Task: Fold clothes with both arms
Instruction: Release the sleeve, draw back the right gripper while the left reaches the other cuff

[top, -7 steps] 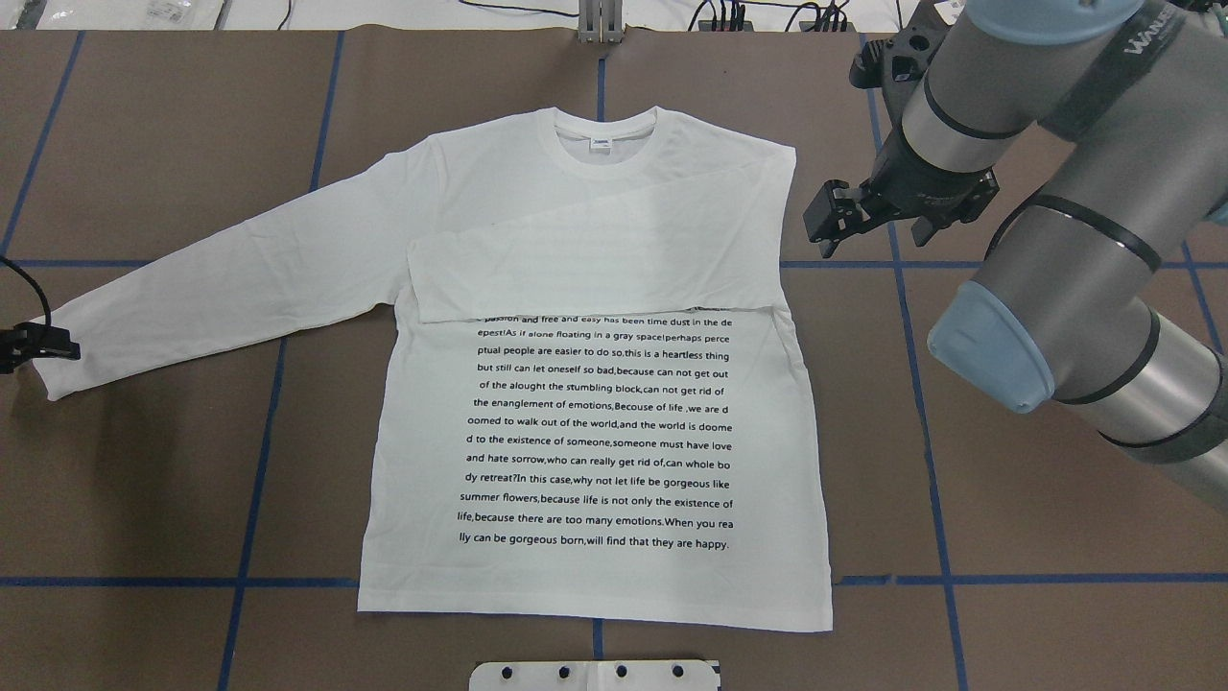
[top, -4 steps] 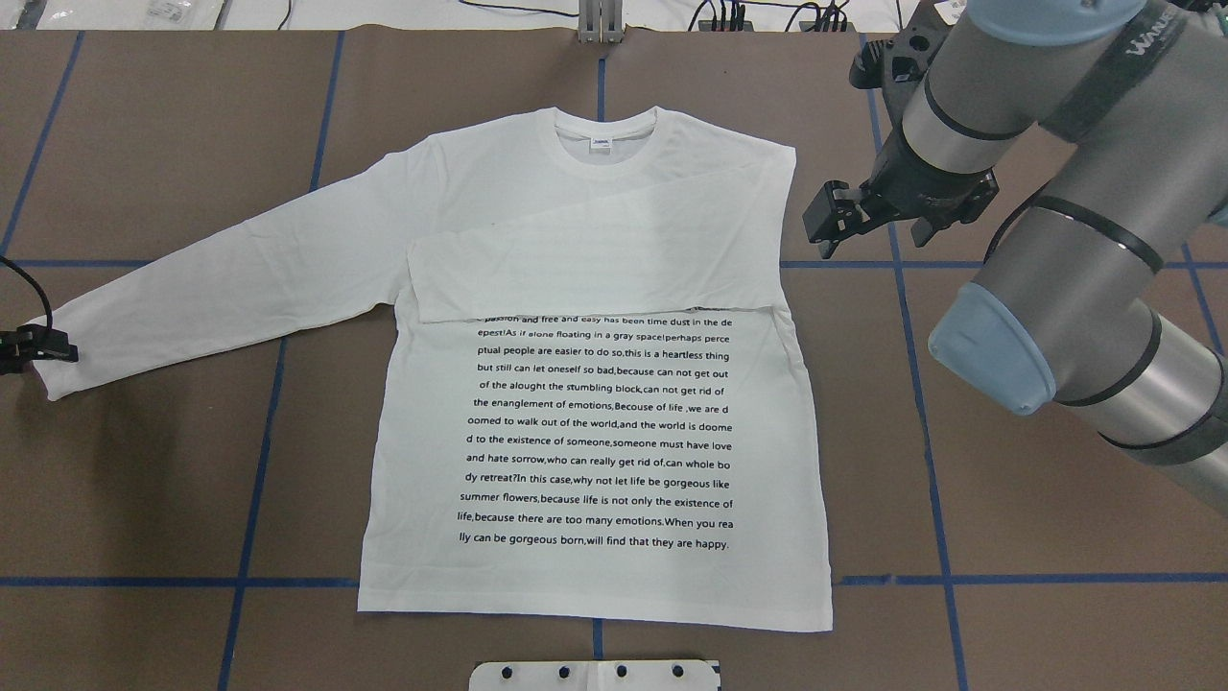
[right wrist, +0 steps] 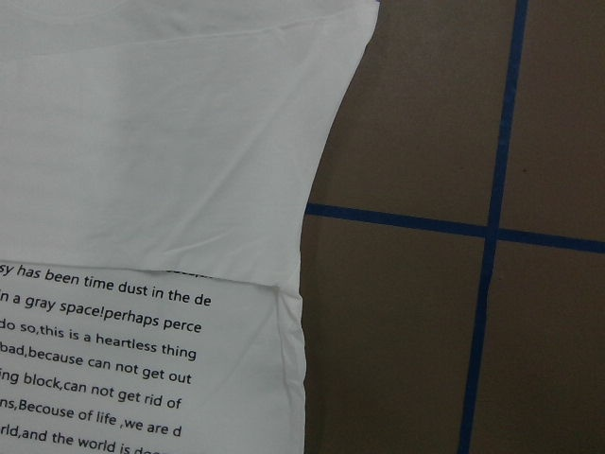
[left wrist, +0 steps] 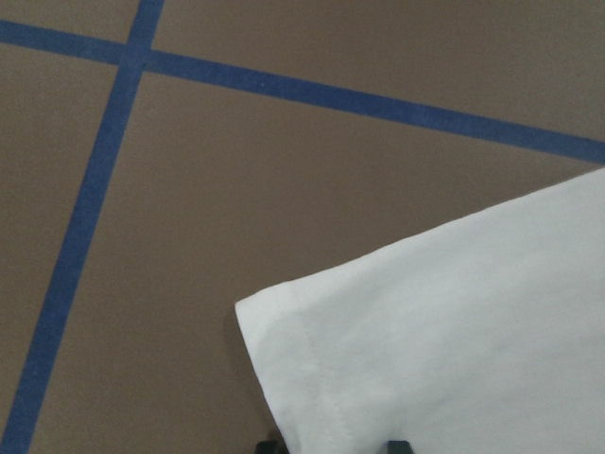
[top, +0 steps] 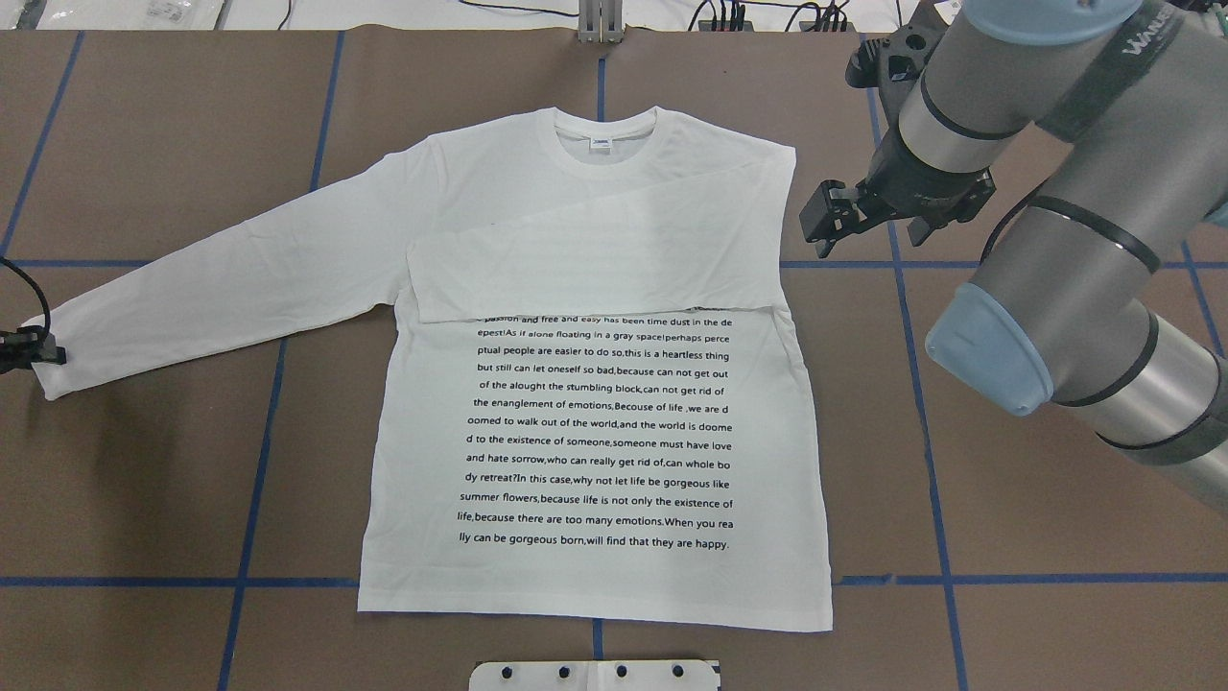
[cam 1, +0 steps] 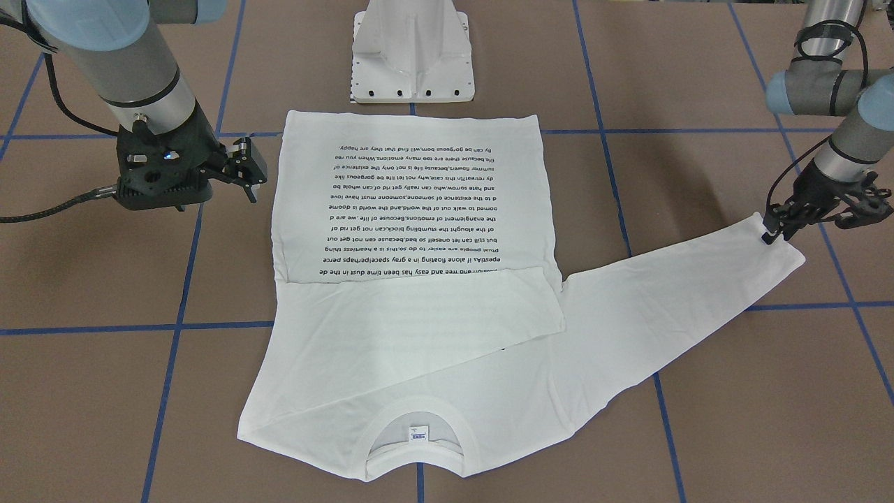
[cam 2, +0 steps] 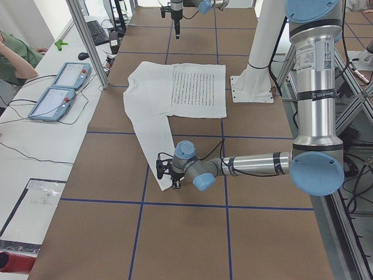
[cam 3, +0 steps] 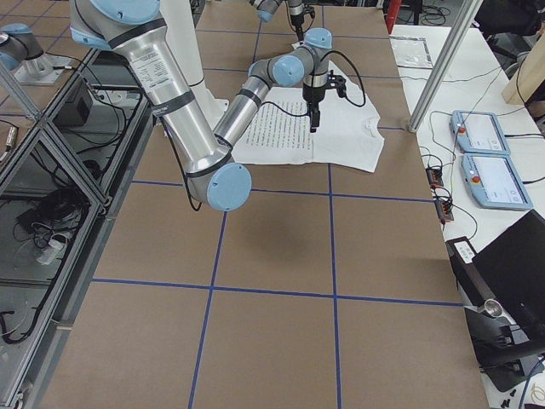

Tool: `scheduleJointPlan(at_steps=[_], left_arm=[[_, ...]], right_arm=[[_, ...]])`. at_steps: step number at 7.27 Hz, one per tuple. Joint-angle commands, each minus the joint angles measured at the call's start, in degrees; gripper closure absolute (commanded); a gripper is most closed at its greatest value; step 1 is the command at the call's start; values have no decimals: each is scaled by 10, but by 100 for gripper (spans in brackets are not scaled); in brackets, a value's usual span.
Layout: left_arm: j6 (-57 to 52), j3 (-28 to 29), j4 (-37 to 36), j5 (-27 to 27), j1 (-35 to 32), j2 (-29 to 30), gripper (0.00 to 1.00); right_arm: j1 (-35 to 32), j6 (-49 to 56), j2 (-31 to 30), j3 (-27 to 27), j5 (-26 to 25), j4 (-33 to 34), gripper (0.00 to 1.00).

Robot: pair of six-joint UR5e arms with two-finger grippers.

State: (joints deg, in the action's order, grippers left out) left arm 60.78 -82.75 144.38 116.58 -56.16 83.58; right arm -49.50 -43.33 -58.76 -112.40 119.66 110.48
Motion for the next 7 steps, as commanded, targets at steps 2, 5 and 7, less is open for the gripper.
scheduleJointPlan(at_steps=[2,5,7], left_arm=[[3,-28,-2,4,0,-4,100],[42,-134,-94,39,1,17,100],[65,-198,-249,65,2,117,100]], right_arm=[[-3,0,-2,0,1,0,0],[-8,5,-53,-37,3,-2,0],[-24,38,-91,-48,2,-3,0]])
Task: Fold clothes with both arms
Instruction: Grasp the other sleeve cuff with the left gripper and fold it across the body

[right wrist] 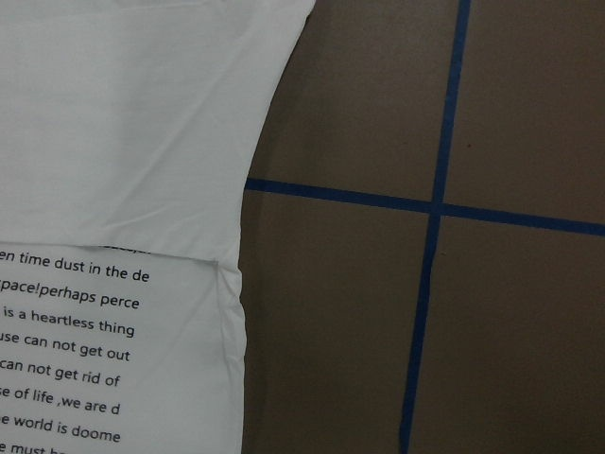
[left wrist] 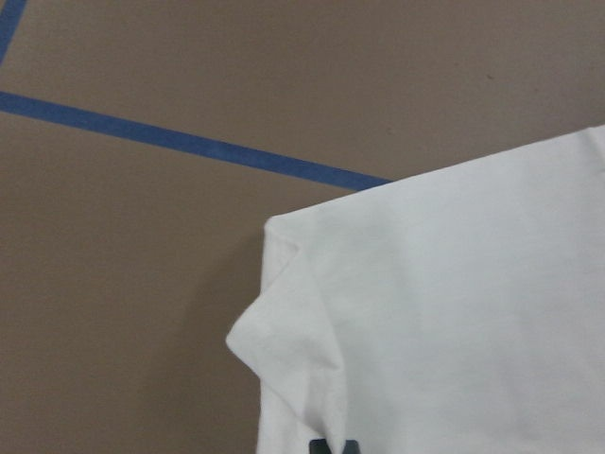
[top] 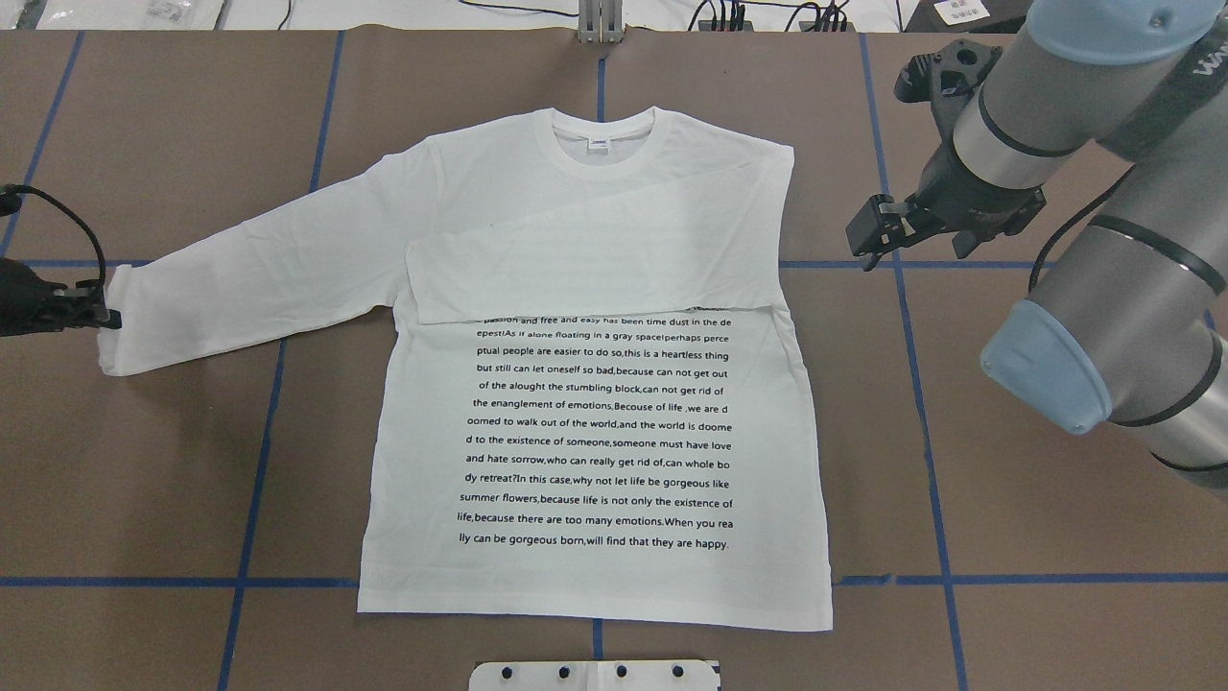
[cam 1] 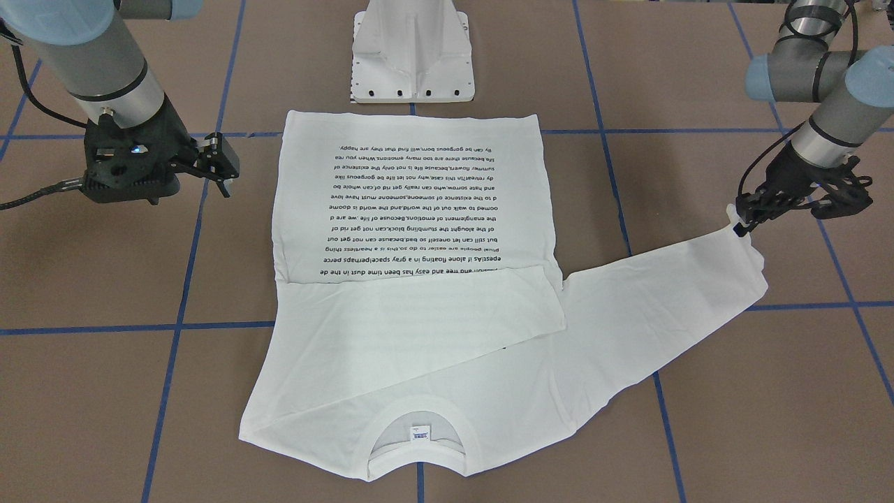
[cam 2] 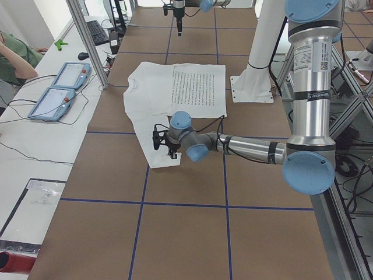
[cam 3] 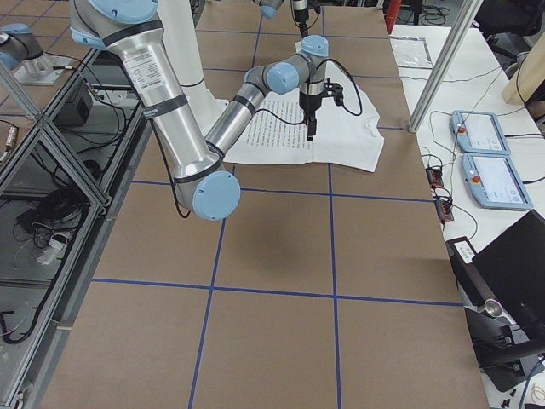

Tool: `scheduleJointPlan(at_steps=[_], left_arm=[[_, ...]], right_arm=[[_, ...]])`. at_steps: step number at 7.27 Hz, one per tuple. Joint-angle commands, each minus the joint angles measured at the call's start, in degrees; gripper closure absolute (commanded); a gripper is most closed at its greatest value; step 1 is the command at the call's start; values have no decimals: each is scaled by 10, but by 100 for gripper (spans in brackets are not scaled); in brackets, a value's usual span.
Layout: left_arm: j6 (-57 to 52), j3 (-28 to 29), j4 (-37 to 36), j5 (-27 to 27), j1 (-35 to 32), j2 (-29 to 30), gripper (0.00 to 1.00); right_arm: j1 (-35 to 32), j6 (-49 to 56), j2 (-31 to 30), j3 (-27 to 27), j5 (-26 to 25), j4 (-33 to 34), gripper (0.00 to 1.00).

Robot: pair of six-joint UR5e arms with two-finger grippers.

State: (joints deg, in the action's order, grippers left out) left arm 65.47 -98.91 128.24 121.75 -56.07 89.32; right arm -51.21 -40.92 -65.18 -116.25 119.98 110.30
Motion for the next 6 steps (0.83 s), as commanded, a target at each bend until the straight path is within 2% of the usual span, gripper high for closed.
scheduleJointPlan(at_steps=[1,2,3,4,5,6], left_arm=[[73,-33,-170,14,4,162,100],[87,-24,-256,14,33,259,100],[136,0,-276,14,47,328,100],[164,49,-272,14,50,405,100],[199,99,-269,16,51,486,100],[240,124,-262,16,51,548,100]], right_arm=[[-20,49,-52,-11,1,-22,0],[-29,53,-83,-15,12,-46,0],[-42,54,-123,-20,36,-89,0],[-60,54,-170,-17,57,-141,0],[-72,54,-190,-15,72,-164,0],[-78,54,-190,-14,77,-163,0]])
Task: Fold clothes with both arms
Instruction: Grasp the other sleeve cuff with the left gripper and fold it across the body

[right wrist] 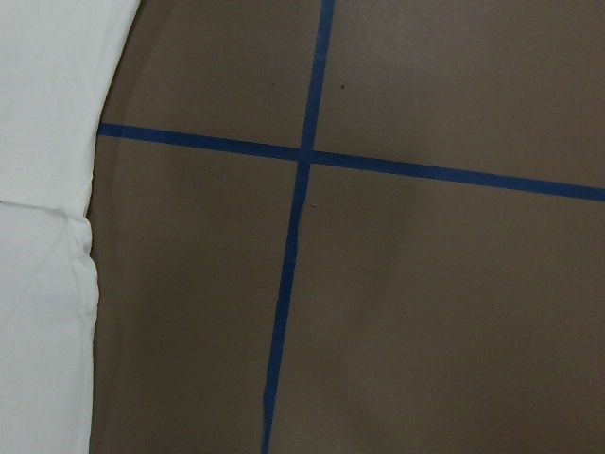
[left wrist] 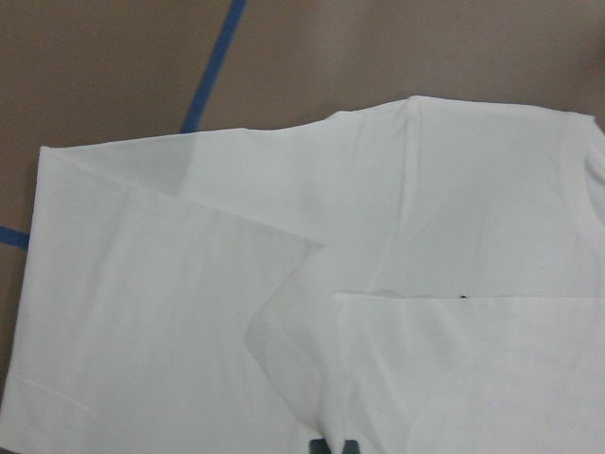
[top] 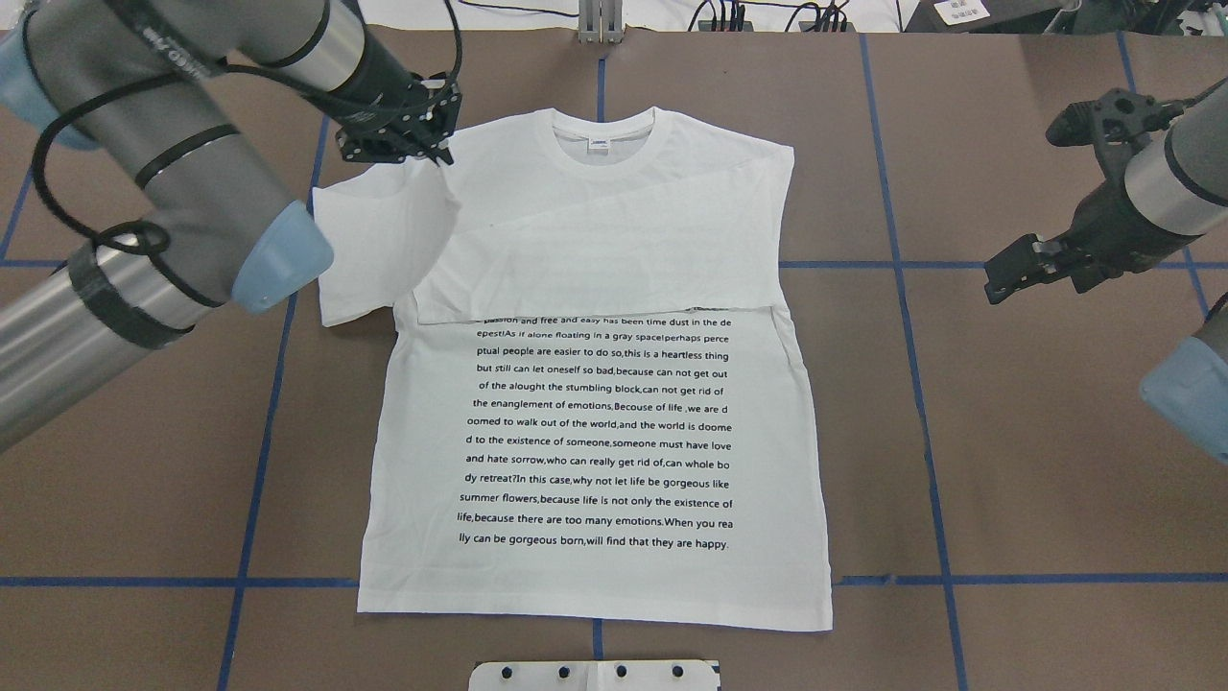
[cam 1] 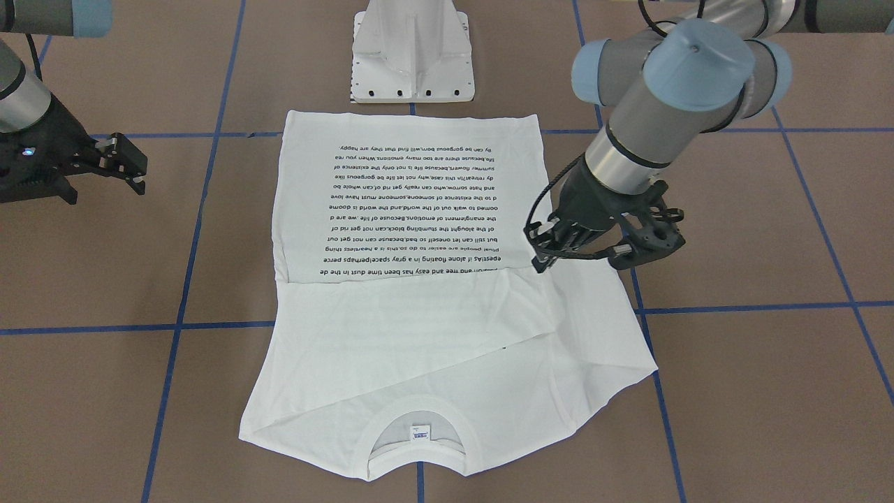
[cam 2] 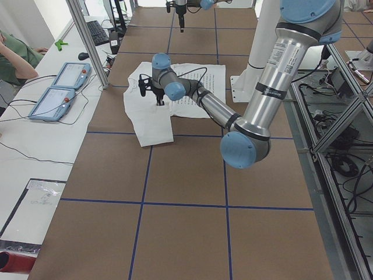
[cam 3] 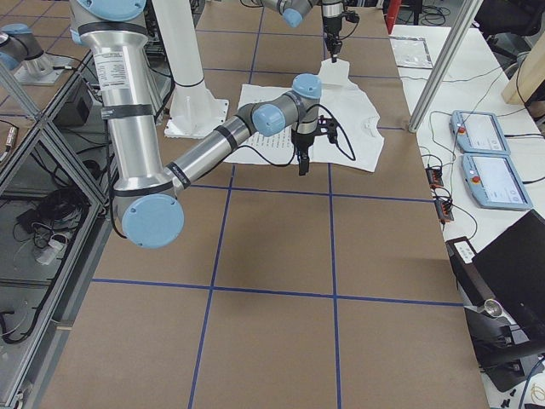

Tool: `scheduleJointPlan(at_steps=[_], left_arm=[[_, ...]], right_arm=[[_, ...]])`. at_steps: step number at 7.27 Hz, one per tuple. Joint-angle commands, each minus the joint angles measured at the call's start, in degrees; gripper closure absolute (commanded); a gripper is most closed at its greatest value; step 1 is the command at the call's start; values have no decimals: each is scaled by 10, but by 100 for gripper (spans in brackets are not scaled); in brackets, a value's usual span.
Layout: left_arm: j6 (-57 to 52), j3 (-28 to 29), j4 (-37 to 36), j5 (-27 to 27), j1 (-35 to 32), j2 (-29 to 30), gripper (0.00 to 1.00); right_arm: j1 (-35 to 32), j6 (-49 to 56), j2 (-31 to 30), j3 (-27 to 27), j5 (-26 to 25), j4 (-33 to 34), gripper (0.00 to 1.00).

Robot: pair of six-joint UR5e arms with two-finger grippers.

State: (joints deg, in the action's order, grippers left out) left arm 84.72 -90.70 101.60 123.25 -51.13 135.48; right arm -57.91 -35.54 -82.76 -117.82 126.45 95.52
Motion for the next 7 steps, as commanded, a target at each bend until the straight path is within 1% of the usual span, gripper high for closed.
scheduleJointPlan(at_steps=[1,2,3,4,5,7], left_arm=[[95,45,25,25,2,117,100],[125,41,38,58,2,132,100],[136,41,53,61,22,138,100],[135,50,73,55,51,132,100],[133,84,97,46,56,131,100],[134,162,169,-6,86,136,100]], right_arm=[[-13,0,-13,4,14,-13,0],[-12,-1,-12,10,13,-12,0],[-12,-1,-13,14,13,-13,0],[-12,-1,-11,17,12,-13,0],[-12,-5,-8,23,11,-14,0],[-12,-6,-6,29,11,-17,0]])
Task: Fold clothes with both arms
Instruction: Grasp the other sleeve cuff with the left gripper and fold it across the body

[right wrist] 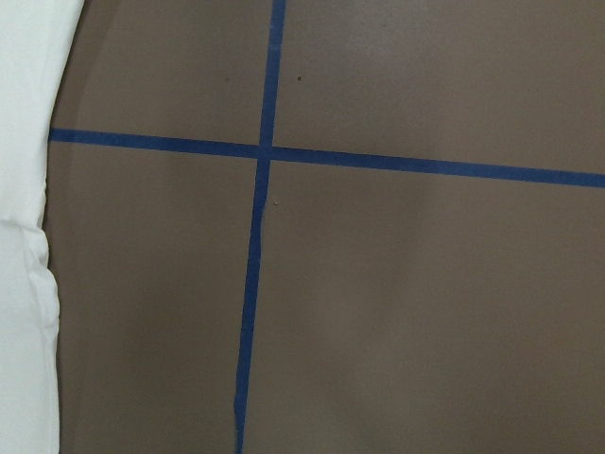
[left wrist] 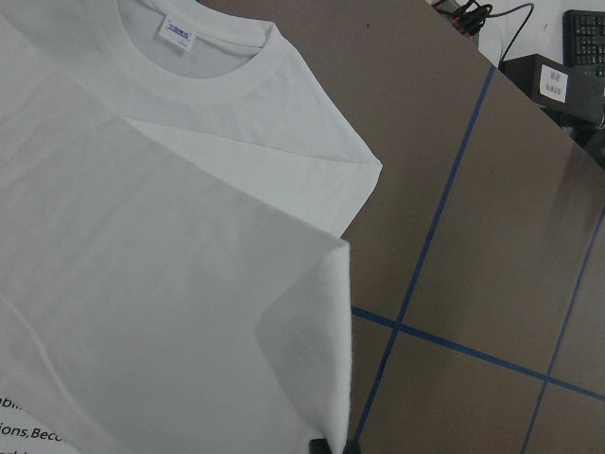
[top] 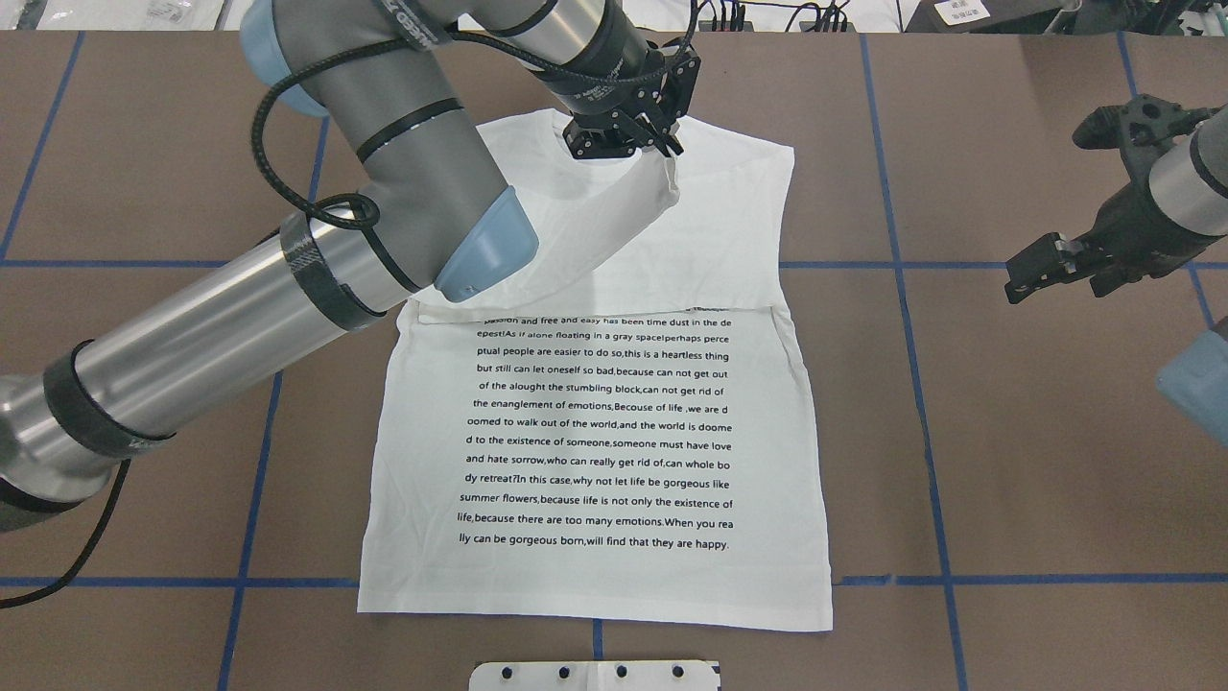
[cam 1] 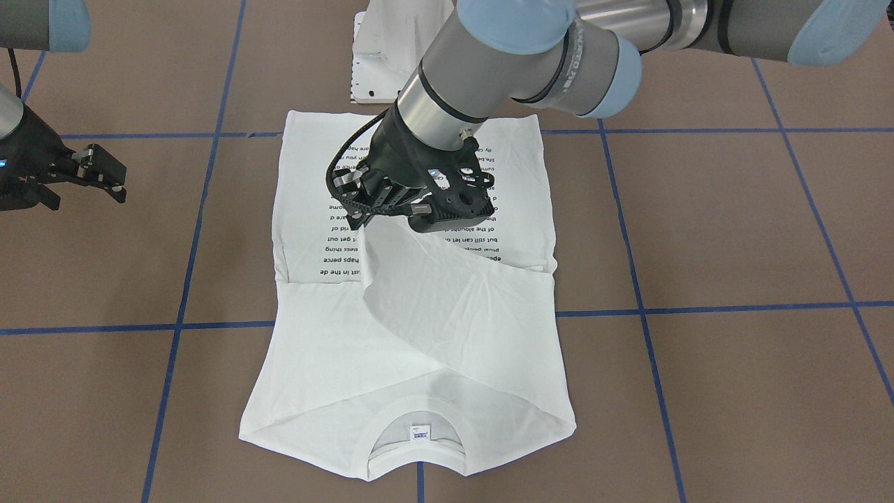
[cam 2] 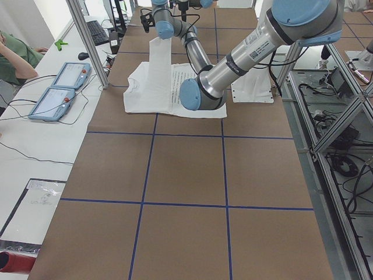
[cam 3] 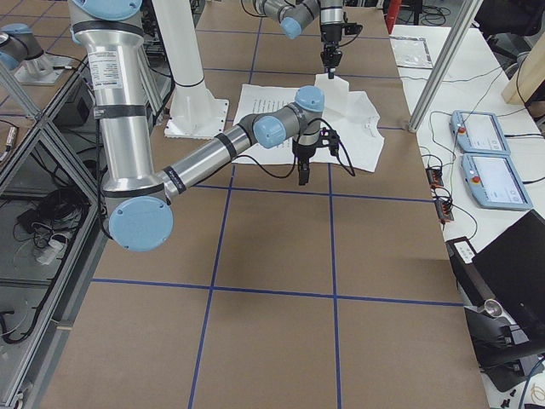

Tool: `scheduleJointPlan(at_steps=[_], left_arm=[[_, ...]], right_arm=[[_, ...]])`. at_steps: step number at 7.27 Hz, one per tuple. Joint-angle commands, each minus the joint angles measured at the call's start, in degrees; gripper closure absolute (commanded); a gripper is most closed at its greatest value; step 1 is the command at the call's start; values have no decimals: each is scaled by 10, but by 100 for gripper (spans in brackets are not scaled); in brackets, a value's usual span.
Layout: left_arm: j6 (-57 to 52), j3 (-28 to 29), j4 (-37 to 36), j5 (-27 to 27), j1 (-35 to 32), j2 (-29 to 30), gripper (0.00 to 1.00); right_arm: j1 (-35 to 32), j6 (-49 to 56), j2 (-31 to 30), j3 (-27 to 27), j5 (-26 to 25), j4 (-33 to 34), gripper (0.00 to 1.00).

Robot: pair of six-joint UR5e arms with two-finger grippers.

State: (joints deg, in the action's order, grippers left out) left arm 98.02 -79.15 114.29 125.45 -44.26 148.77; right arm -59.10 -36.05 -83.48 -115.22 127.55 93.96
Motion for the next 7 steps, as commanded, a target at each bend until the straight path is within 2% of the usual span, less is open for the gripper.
scheduleJointPlan(at_steps=[1,4,6,7], left_arm=[[-1,69,71,-32,29,2,100],[-3,93,103,-111,97,4,100],[-4,101,109,-112,104,5,100],[-2,101,111,-117,110,5,88]], right_arm=[[0,-2,2,4,0,-1,0],[1,-2,2,16,-1,-2,0],[0,-2,2,21,0,-3,0],[0,-2,2,21,0,-3,0]])
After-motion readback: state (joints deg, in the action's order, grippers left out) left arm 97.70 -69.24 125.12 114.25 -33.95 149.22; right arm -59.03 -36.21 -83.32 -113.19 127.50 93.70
